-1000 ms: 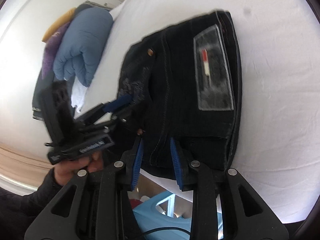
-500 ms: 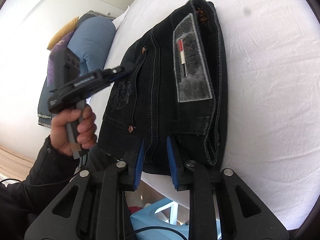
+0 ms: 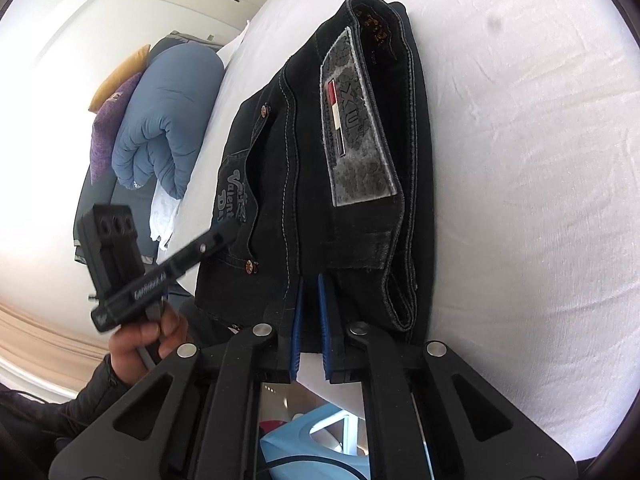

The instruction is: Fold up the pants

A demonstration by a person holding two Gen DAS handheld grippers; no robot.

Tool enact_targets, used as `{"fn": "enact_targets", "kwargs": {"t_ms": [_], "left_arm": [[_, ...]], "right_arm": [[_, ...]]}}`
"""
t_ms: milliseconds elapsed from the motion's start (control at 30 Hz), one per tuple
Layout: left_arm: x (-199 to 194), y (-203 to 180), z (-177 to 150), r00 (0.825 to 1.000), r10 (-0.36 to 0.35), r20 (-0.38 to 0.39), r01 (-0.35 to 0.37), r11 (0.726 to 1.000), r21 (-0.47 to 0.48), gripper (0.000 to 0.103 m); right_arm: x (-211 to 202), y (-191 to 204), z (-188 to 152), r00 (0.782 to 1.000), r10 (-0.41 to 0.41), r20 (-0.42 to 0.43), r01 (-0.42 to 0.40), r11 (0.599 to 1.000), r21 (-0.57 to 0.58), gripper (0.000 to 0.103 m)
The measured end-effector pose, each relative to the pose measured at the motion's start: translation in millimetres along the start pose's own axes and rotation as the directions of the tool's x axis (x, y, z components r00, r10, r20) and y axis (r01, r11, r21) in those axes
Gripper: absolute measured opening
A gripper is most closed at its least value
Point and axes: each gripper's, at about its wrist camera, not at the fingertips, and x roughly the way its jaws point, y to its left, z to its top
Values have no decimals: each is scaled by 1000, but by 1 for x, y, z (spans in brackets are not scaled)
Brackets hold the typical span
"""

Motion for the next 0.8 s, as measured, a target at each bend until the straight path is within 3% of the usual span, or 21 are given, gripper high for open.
{"fn": "enact_targets", "kwargs": {"t_ms": [200,300,500,567,633,700,800], "left_arm": [[-12,2,-24,1000,-1,18,1,1000,-3,6],[-8,-5,-30,999,22,26,-24,998,50,6],[-7,23,-26,994,-109,18,111,990,-92,8],[-17,25,-21,992,-125,3,125,986,-114,8],[-31,24,-13,990,-141,32,144,983,-116,21],[-38,26,1,981,-185,64,192,973,-125,52],[-28,29,27,972,-225,66,232,964,-131,53]], "right_arm": [[2,4,-2,1000,-1,21,1,1000,-1,4],[0,2,-5,999,16,41,-17,1000,13,4],[-4,-16,-11,990,115,85,-122,989,88,5],[-12,-14,-8,988,129,85,-138,984,111,9],[-23,-3,-2,987,124,103,-132,989,71,10],[-33,5,11,979,166,121,-173,983,53,10],[-30,8,38,974,194,120,-201,978,52,10]]}}
